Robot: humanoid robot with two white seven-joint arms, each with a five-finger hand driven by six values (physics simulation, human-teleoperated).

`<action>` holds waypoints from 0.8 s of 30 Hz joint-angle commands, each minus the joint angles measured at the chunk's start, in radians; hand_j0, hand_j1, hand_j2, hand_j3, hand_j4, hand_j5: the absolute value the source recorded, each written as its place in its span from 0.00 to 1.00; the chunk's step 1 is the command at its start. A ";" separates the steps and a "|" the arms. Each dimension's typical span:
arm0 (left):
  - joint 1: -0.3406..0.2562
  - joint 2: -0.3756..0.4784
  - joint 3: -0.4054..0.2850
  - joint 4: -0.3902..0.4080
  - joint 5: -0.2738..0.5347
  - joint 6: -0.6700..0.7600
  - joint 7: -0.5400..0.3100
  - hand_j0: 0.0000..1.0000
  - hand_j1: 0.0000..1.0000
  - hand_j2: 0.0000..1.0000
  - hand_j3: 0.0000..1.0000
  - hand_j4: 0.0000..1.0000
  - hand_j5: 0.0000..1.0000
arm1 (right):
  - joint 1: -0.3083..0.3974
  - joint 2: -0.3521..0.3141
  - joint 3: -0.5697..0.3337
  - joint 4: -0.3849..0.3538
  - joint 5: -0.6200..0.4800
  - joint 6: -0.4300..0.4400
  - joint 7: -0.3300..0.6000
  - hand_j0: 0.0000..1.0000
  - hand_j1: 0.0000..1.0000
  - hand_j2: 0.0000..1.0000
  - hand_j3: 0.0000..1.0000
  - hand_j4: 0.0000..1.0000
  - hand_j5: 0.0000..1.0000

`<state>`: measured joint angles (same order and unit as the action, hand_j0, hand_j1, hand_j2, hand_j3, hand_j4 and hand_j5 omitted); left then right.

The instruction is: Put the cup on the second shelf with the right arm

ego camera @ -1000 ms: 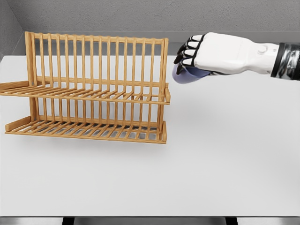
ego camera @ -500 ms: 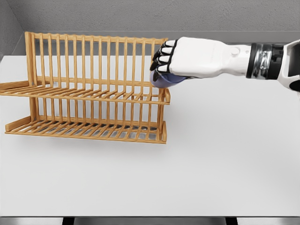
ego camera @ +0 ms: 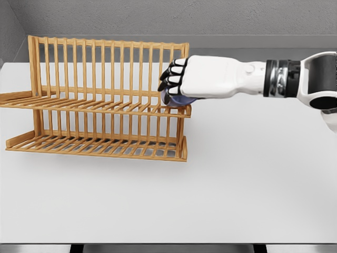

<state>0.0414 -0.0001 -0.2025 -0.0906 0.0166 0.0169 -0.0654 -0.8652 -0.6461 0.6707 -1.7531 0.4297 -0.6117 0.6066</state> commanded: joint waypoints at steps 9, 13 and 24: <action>0.000 0.000 0.000 0.000 0.000 0.000 -0.001 1.00 1.00 1.00 1.00 1.00 1.00 | -0.015 0.037 0.032 0.000 0.001 0.001 0.004 0.65 0.65 0.65 0.65 0.65 0.65; 0.000 0.000 0.000 0.000 0.000 0.000 -0.001 1.00 1.00 1.00 1.00 1.00 1.00 | -0.017 0.036 0.032 0.000 0.001 0.001 0.004 0.69 0.69 0.69 0.69 0.69 0.69; 0.000 0.000 0.000 0.000 0.000 0.000 -0.001 1.00 1.00 1.00 1.00 1.00 1.00 | -0.018 0.033 0.024 0.000 -0.002 0.001 0.004 1.00 1.00 1.00 1.00 1.00 1.00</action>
<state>0.0414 -0.0001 -0.2025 -0.0906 0.0166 0.0169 -0.0657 -0.8882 -0.6125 0.6982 -1.7533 0.4330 -0.6136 0.6113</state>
